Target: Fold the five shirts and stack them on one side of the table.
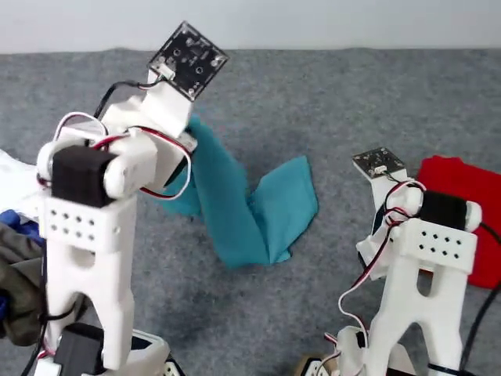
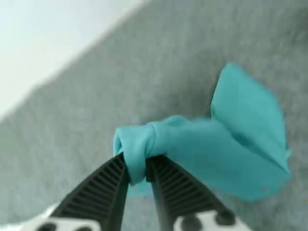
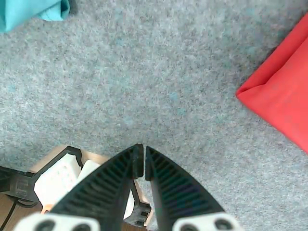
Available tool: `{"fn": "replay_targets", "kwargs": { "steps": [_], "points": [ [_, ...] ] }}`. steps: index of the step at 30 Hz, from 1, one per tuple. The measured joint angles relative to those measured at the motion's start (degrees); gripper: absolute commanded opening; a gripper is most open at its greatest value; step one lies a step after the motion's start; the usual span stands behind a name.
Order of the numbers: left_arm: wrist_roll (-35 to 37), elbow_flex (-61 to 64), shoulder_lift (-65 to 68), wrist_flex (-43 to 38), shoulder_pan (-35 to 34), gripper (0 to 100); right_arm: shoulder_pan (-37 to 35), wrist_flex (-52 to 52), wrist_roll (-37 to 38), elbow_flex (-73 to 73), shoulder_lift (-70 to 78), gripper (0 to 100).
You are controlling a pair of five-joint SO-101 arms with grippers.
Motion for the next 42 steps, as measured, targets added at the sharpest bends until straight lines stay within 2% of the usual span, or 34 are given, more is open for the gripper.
{"fn": "replay_targets", "kwargs": {
  "steps": [7, 11, 18, 26, 36, 42],
  "points": [
    [0.0, 15.4, 0.3, 0.1, -6.9, 1, 0.0, 0.0, 0.0, 0.0, 0.0, 0.9],
    [-0.1, 21.8, 6.0, -0.1, -9.6, 1, 0.0, 0.0, 0.0, 0.0, 0.0, 0.9],
    [-0.1, 22.5, 18.5, -7.6, -18.5, 1, 0.0, 0.0, 0.0, 0.0, 0.0, 0.9],
    [-0.1, 22.5, 20.7, -15.3, -22.4, 1, 0.0, 0.0, 0.0, 0.0, 0.0, 0.9],
    [-0.1, 13.9, 21.5, -16.1, -31.9, 1, 0.0, 0.0, 0.0, 0.0, 0.0, 0.9],
    [0.4, 9.4, 27.3, -21.3, -32.9, 4, 0.0, -0.8, 0.0, 2.5, 0.0, 0.9]
  ]
}}
